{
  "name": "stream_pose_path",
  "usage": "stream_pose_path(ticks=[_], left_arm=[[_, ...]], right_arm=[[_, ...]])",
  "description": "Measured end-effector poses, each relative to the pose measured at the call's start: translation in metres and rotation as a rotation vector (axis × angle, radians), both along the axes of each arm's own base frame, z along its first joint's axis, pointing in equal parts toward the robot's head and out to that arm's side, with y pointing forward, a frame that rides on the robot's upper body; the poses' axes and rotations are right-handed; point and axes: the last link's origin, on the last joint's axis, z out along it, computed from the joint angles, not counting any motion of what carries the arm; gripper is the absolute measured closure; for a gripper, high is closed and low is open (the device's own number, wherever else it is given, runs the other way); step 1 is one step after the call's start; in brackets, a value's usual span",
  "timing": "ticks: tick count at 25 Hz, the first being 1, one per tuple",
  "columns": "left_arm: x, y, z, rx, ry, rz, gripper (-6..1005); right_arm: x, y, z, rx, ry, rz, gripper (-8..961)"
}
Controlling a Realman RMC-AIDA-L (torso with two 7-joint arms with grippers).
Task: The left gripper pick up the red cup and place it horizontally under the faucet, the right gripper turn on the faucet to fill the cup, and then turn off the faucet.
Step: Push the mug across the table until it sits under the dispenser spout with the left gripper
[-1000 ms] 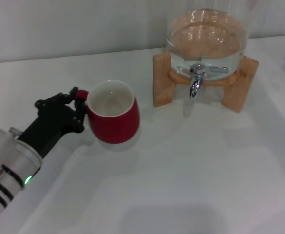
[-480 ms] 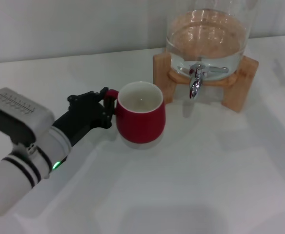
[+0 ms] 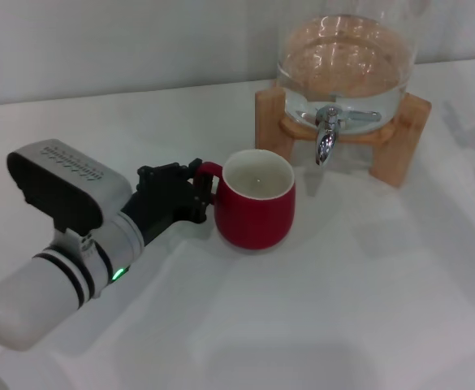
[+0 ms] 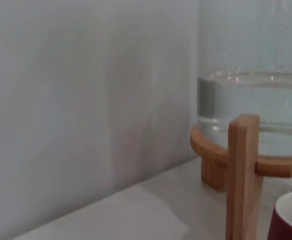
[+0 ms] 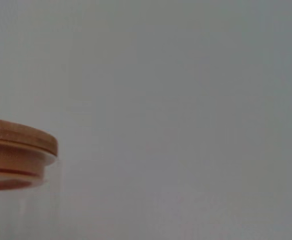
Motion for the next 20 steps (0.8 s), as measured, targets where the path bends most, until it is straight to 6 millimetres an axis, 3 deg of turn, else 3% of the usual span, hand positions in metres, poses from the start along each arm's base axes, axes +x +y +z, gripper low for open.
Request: stream_pose_path(ticks=[20], left_arm=[[0.031, 0.006, -0.010, -0.040, 0.022, -0.022, 823]], right_arm=[[-0.009, -0.003, -0.009, -0.038, -0.024, 0.060, 336]])
